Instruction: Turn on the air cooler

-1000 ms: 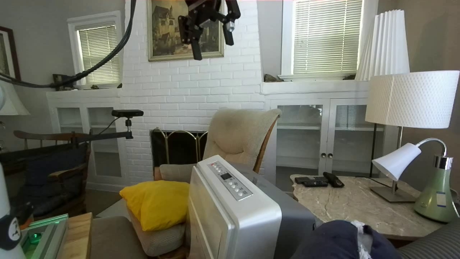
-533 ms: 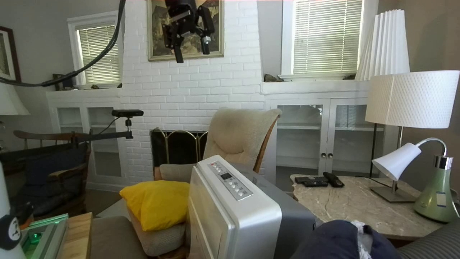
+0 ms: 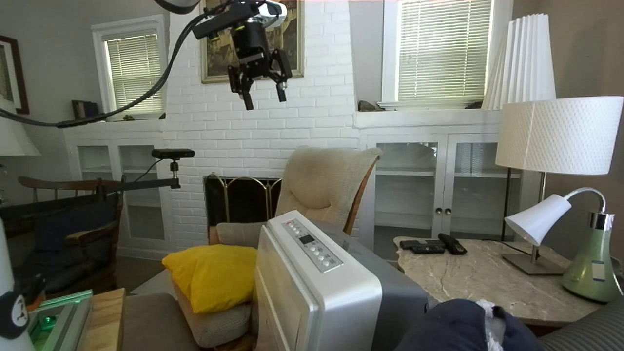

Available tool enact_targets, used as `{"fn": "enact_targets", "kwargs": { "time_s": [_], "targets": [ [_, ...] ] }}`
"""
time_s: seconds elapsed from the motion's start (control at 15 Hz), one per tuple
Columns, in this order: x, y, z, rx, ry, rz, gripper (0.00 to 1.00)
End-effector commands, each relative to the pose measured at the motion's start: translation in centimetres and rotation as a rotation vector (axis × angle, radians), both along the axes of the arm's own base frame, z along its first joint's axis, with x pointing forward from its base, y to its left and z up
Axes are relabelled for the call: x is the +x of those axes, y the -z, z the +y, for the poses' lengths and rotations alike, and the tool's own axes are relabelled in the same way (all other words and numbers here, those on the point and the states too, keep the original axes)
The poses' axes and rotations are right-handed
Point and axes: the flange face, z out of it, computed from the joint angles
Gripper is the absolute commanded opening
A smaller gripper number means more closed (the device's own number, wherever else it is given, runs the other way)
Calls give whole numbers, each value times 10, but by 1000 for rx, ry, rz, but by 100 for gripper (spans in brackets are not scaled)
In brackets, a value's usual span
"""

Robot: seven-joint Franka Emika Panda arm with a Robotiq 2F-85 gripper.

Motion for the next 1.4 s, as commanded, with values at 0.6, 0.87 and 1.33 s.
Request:
{"fn": "enact_targets", "kwargs": {
  "time_s": [0.6, 0.87, 1.33],
  "targets": [
    [33, 87, 63, 8, -106, 70, 100],
    [33, 93, 64, -15, -118, 80, 100],
    [40, 105, 67, -4, -119, 94, 100]
  ]
}}
